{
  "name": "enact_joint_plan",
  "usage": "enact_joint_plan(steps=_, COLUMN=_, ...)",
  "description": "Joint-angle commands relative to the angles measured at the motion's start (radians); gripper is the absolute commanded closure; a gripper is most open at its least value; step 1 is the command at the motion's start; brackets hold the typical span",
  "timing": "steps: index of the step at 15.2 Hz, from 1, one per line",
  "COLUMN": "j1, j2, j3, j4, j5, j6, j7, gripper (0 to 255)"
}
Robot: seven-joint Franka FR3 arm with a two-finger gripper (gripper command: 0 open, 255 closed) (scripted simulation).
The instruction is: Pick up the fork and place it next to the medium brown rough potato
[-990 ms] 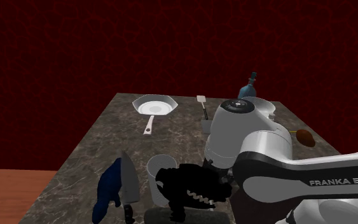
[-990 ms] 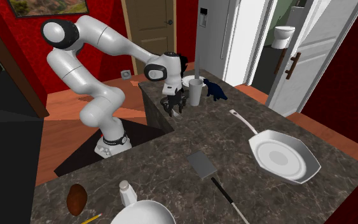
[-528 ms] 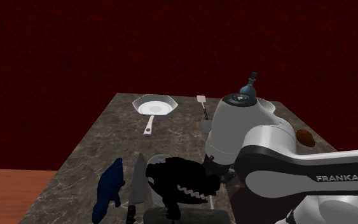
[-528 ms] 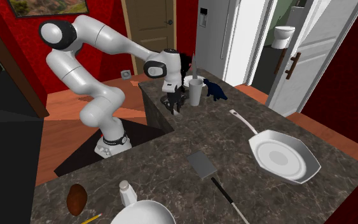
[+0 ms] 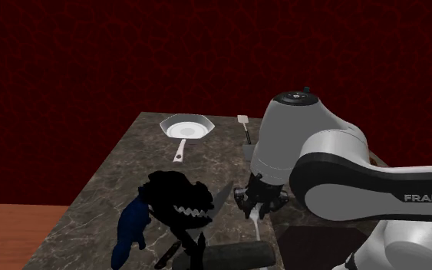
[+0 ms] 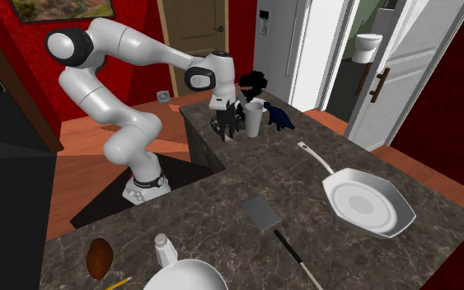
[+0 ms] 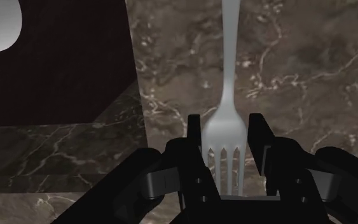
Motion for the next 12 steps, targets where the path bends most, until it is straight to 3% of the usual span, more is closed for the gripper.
enact_joint_plan(steps=1, j1=-0.002, j2=-0.009, j3=-0.01, j4=0.023, j5=-0.008, j6=-0.031, j7=0.001, gripper=255)
enact_joint_plan(steps=12, j1=-0.012, j2=-0.044, j3=-0.066, j4=0.145, j5=-0.049, j6=-0.189, j7=0.001, gripper=255)
